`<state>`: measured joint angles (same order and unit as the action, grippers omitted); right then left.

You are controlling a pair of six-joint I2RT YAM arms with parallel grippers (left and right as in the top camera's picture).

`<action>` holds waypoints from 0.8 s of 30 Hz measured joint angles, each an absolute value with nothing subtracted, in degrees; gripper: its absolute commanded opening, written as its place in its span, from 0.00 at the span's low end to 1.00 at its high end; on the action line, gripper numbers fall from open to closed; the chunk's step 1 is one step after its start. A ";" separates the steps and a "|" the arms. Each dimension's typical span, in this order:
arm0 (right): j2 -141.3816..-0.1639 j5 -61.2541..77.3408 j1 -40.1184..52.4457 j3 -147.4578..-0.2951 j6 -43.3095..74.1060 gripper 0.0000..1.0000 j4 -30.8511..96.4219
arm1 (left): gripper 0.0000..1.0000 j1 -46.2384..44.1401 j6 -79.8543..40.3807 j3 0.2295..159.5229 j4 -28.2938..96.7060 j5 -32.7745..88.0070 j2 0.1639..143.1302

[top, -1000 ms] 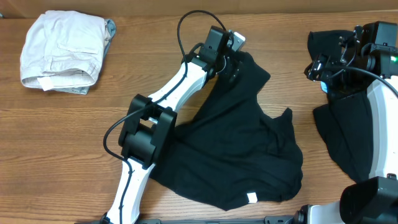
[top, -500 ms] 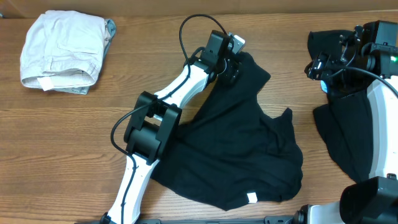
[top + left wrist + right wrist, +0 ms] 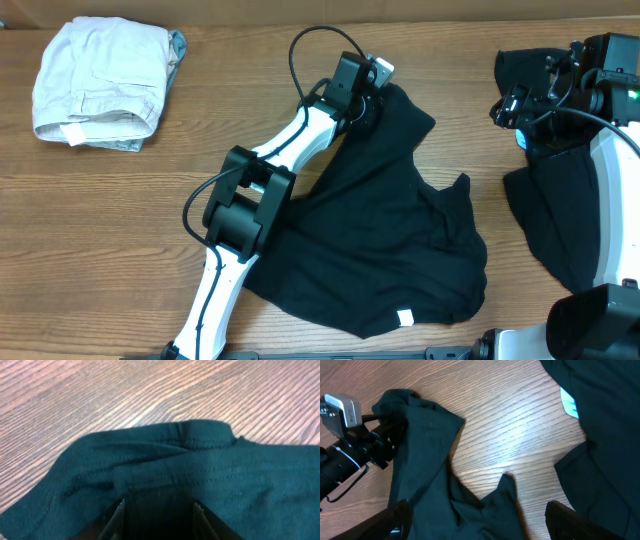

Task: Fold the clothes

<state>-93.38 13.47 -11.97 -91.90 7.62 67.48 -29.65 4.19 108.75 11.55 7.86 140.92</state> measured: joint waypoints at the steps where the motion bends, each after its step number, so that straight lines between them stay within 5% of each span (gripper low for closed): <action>1: -93.38 13.47 -11.97 -91.90 7.64 0.88 67.48 | 0.42 -29.65 3.75 108.75 11.44 7.88 140.92; 10: -93.38 13.26 -11.97 -91.90 7.62 0.88 66.78 | 0.04 -29.65 -0.58 109.54 13.32 7.86 140.92; 24: -93.38 13.26 -11.94 -91.90 7.62 0.88 66.67 | 0.04 -29.65 -1.83 124.60 36.69 3.66 140.92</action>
